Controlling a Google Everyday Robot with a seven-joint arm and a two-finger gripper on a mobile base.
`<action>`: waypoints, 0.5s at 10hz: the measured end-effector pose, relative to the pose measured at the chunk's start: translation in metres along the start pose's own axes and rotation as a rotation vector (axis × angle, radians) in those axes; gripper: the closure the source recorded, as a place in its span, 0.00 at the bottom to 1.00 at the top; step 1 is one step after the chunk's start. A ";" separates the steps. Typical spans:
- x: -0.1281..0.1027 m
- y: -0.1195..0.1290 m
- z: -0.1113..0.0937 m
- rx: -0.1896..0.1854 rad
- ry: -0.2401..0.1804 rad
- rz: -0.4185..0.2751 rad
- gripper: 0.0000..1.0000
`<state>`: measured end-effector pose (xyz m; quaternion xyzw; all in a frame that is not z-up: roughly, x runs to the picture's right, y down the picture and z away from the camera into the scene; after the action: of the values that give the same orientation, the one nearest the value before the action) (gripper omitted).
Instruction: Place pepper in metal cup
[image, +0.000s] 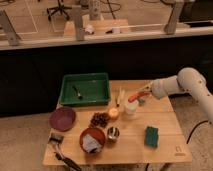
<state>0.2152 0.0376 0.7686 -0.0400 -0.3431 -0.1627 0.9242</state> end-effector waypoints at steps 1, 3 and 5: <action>-0.014 0.014 -0.007 0.018 0.005 -0.061 0.87; -0.038 0.039 -0.019 0.039 0.003 -0.145 0.87; -0.063 0.059 -0.026 0.016 -0.010 -0.217 0.87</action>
<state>0.2061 0.1059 0.7104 0.0039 -0.3514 -0.2588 0.8997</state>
